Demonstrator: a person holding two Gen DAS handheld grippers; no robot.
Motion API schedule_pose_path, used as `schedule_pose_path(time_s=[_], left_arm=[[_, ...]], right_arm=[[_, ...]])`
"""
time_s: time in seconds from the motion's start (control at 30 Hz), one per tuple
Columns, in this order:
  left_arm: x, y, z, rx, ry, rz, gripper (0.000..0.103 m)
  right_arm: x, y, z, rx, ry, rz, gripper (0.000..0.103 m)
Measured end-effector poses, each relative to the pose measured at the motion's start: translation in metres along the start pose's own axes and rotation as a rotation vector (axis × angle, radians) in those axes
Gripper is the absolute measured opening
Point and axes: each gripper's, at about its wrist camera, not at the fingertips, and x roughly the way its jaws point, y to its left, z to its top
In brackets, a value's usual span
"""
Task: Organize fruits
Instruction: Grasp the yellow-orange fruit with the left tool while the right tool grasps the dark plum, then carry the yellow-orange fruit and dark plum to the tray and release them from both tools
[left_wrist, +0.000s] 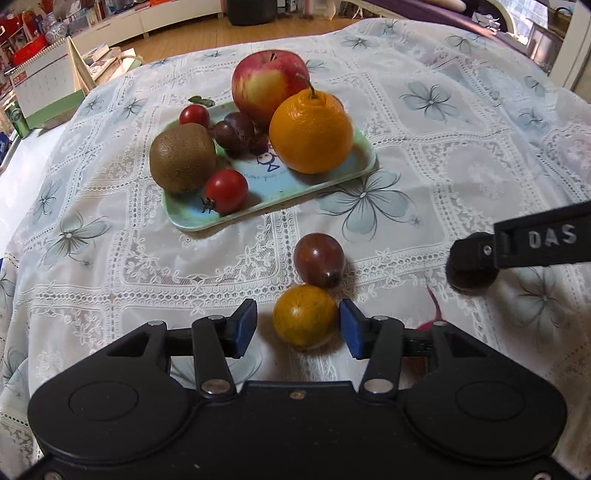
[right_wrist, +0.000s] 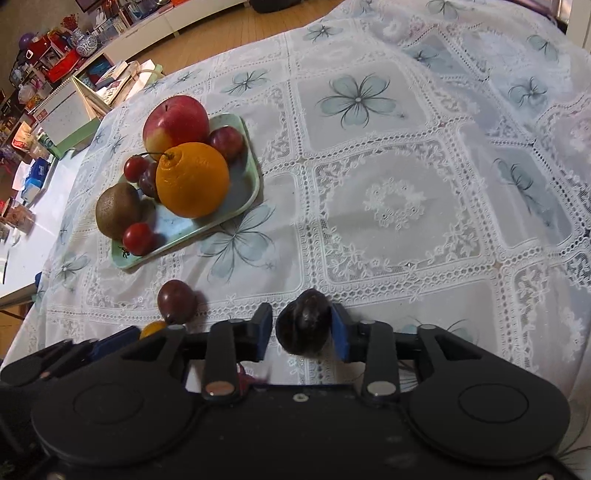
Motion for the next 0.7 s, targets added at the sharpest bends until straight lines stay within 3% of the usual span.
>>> schedule_pose_path(time_s=[0.17, 0.23, 0.37, 0.4, 0.7], left_arm=[[0.008, 0.003, 0.001, -0.032, 0.013, -0.011, 0.055], [0.006, 0.004, 0.002, -0.036, 0.011, -0.034, 0.047], [-0.003, 0.009, 0.003, -0.065, 0.009, -0.025, 0.046], [-0.009, 0.011, 0.003, -0.070, 0.003, -0.026, 0.046], [-0.096, 0.031, -0.025, -0.064, -0.080, -0.030, 0.046]], right_arm=[[0.005, 0.002, 0.000, -0.005, 0.015, -0.011, 0.043], [0.009, 0.004, -0.001, -0.015, 0.024, -0.023, 0.044], [0.012, 0.012, -0.003, -0.052, 0.010, -0.068, 0.041], [0.012, 0.014, -0.004, -0.068, 0.002, -0.083, 0.037], [-0.004, 0.012, -0.010, -0.084, -0.069, -0.098, 0.037]])
